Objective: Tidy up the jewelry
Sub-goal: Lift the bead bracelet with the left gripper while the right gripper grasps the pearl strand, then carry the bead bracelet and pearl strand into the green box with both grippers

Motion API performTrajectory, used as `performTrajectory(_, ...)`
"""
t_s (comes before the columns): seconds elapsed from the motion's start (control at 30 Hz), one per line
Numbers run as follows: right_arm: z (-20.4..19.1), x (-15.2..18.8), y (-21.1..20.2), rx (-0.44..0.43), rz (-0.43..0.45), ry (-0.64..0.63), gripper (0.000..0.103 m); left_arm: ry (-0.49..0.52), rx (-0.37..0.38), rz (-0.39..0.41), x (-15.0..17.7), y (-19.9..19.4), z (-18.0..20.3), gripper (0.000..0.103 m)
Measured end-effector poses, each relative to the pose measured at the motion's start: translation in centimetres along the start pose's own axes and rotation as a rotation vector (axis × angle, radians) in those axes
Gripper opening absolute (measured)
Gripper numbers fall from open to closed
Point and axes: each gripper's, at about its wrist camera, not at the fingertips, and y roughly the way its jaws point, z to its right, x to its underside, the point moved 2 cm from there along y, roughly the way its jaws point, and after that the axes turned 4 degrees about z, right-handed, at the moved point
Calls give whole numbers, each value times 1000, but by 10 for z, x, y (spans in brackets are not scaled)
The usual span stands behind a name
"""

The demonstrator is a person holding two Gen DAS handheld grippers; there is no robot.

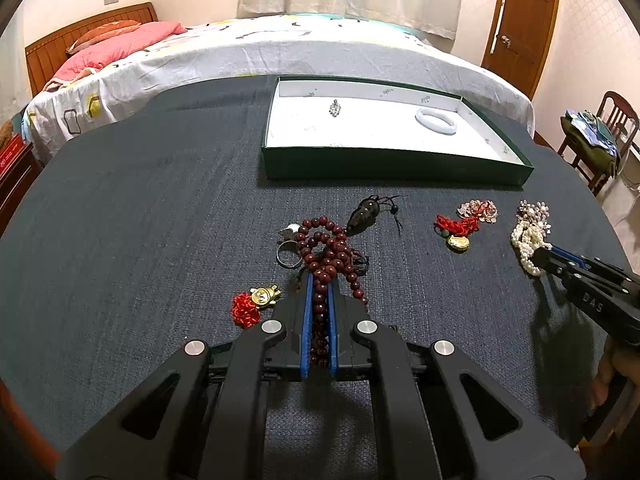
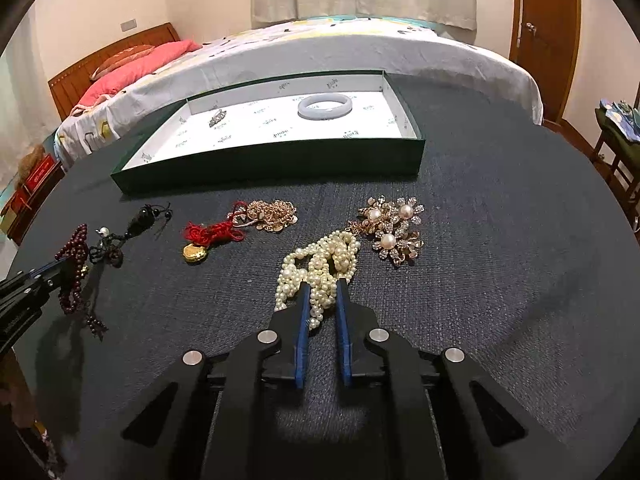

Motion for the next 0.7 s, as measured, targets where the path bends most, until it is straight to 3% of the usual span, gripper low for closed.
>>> performTrajectory(0.7, -3, -33, -56, -47, 142, 13, 13, -1, 13, 65, -21, -28, 3, 7)
